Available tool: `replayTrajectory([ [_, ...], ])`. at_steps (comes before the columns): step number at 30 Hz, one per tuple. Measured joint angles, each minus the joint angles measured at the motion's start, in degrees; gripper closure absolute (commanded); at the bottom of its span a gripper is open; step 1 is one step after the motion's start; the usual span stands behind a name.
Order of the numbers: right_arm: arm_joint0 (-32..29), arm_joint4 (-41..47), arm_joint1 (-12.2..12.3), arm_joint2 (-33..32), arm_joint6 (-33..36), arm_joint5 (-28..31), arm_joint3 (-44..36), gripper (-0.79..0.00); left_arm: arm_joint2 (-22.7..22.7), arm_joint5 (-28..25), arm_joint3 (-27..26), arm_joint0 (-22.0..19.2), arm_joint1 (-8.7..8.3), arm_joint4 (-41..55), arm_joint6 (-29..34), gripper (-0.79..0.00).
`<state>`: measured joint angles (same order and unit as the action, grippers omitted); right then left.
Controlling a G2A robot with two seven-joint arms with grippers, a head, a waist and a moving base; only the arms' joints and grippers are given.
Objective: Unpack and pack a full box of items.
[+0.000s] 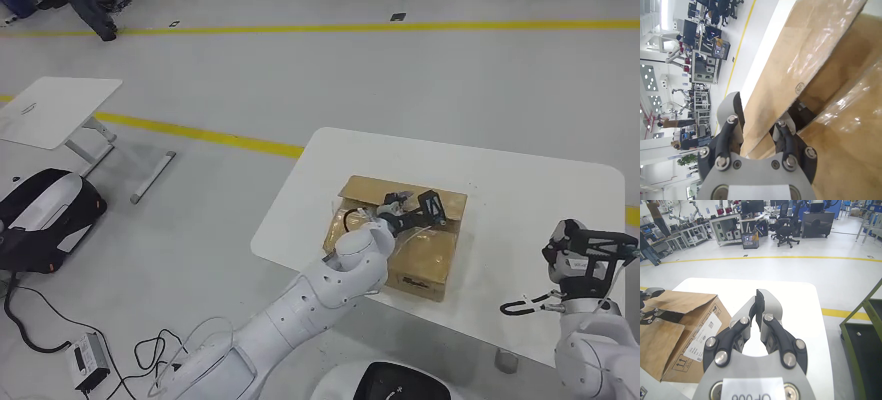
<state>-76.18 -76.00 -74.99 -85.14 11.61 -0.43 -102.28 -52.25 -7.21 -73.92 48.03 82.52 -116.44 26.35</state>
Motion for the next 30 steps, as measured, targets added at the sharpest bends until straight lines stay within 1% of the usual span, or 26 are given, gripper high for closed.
replayTrajectory([
  [3,0.29,0.16,0.00,-0.08,0.14,-0.13,0.17,0.000,-0.82,-1.02,-2.44,0.89,-0.11,0.25,-0.07,0.000],
  [8,0.69,0.28,-0.01,-0.14,0.08,-0.29,0.54,0.000,-2.16,-2.78,-7.55,3.51,-0.33,1.44,0.72,0.000],
  [16,0.69,0.79,-0.01,-0.39,-0.01,-0.48,0.68,0.000,-2.26,-8.13,-15.55,7.25,-0.44,2.97,4.25,0.000],
  [17,0.66,0.88,0.00,-0.43,-0.02,-0.48,0.70,0.000,-2.22,-8.40,-16.17,7.48,-0.42,2.96,4.60,-0.012],
  [18,0.64,0.99,0.00,-0.46,-0.02,-0.48,0.71,0.000,-2.19,-8.56,-16.63,7.65,-0.40,2.93,4.86,-0.351],
  [19,0.61,1.11,0.00,-0.51,-0.05,-0.46,0.73,0.000,-2.16,-8.71,-16.99,7.75,-0.37,2.87,5.06,-0.785],
  [21,0.57,1.19,0.01,-0.58,-0.12,-0.43,0.79,0.000,-2.15,-8.70,-17.00,7.56,-0.26,2.84,5.16,-0.785],
  [23,0.54,1.21,0.02,-0.63,-0.18,-0.45,0.82,-0.037,-2.17,-7.96,-16.34,6.71,-0.05,2.76,4.96,-0.785],
  [25,0.49,1.35,0.03,-0.82,-0.21,-0.47,0.72,0.000,-2.10,-6.71,-15.35,5.41,0.25,2.67,4.24,-0.785],
  [30,0.25,1.44,0.14,-1.65,-0.27,-0.40,0.27,0.000,-1.77,-3.61,-11.50,0.66,1.25,3.20,2.20,-0.785],
])
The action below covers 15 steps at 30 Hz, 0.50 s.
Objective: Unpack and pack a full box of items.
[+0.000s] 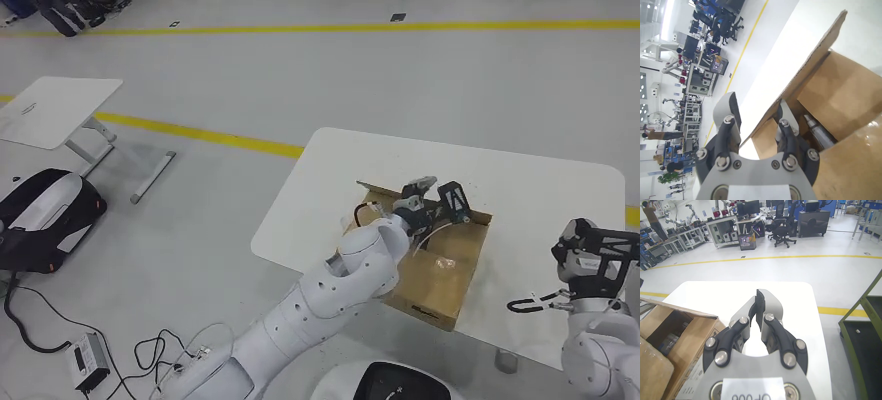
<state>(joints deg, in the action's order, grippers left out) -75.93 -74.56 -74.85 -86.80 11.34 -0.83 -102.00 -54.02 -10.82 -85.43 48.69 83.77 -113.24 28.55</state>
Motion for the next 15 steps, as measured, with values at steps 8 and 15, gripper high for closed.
replayTrajectory([
  [8,-0.56,0.16,0.11,-0.94,0.01,-0.28,-0.84,0.000,2.81,7.76,14.21,-10.89,3.03,2.10,-2.54,-0.785],
  [15,-1.05,0.32,0.17,-1.56,0.01,-0.49,-1.18,0.000,6.60,11.64,28.22,-18.88,6.42,5.02,-2.18,-0.785],
])
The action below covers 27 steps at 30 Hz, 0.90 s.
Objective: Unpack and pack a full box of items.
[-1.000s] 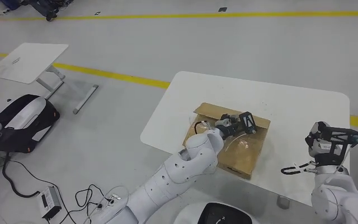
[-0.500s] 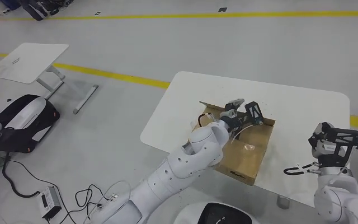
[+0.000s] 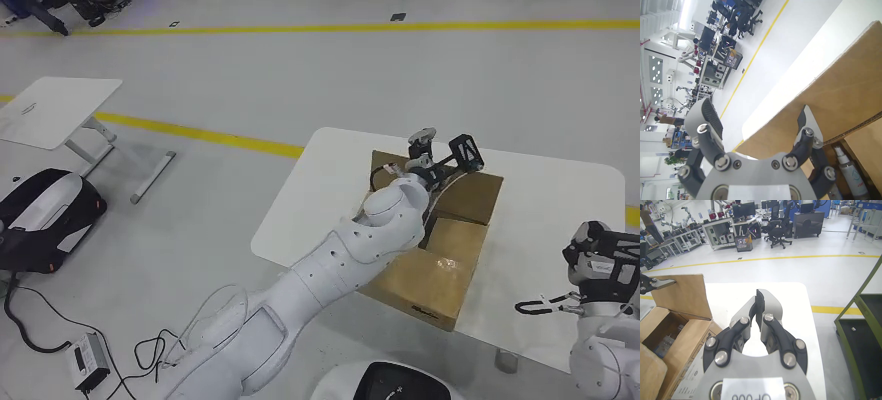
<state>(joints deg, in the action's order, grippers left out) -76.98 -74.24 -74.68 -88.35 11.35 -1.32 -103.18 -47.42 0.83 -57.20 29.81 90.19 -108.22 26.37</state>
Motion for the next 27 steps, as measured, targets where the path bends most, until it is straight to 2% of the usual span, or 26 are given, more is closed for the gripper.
replayTrajectory([
  [4,-0.10,0.02,0.02,-0.02,0.02,0.04,-0.15,0.000,2.29,1.01,8.07,-2.96,1.94,0.49,0.82,-0.785],
  [7,-0.14,-0.01,0.03,0.00,0.06,0.13,-0.20,0.000,3.40,1.31,12.05,-4.20,3.11,1.04,0.52,-0.785],
  [16,0.36,-0.19,0.03,0.66,0.42,0.39,0.02,0.000,4.00,2.82,18.55,-6.02,5.34,2.69,-1.69,-0.785],
  [21,0.91,-0.13,0.00,1.10,0.74,0.45,0.17,0.000,2.37,2.85,16.29,-5.53,5.37,4.37,-4.78,-0.785],
  [24,1.14,0.09,-0.01,1.16,0.81,0.55,0.04,0.000,0.35,2.08,12.08,-3.71,4.48,4.56,-6.28,-0.785],
  [27,1.26,0.74,-0.04,1.06,0.89,0.11,-1.07,0.000,-2.34,0.10,5.66,0.05,2.79,3.01,-7.27,-0.785],
])
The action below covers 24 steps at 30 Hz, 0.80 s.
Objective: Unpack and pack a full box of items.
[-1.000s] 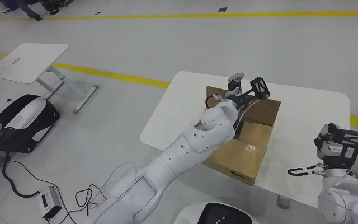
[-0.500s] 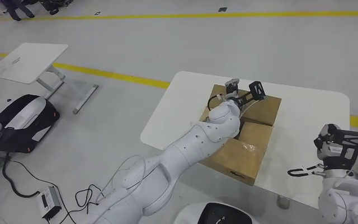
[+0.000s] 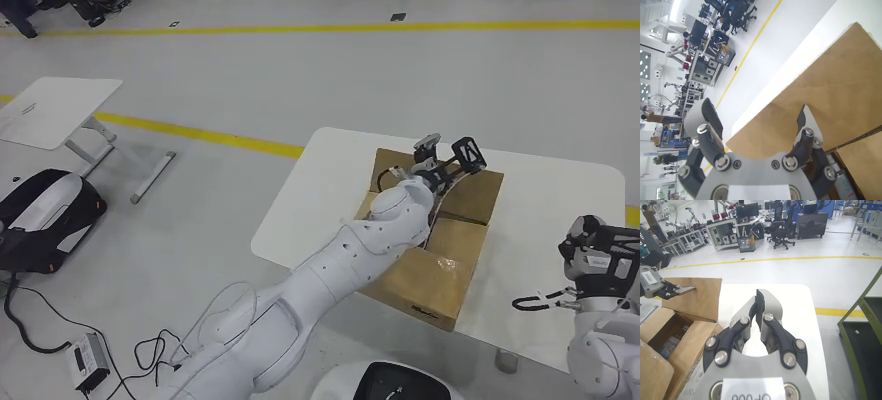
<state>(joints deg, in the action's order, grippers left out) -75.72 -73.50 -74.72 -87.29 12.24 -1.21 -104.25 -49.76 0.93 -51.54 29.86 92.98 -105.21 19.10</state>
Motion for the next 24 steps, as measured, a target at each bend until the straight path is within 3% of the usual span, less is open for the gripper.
replayTrajectory([
  [7,0.93,0.12,0.09,0.27,0.30,1.77,-0.68,0.000,-9.61,-13.66,-24.74,15.82,-4.89,-1.15,1.98,-0.785],
  [13,2.09,-1.87,0.14,1.88,0.79,3.18,1.51,0.000,-16.17,-25.50,-40.35,27.38,-7.41,0.35,5.39,-0.785],
  [16,2.31,-2.38,0.16,2.23,1.09,3.29,2.67,0.000,-18.83,-29.80,-43.45,31.03,-8.00,4.11,6.79,-0.785],
  [24,1.85,-5.38,0.76,-0.67,-0.57,4.89,5.01,0.000,-20.40,-33.97,-48.15,33.62,-8.51,11.33,11.16,-0.785],
])
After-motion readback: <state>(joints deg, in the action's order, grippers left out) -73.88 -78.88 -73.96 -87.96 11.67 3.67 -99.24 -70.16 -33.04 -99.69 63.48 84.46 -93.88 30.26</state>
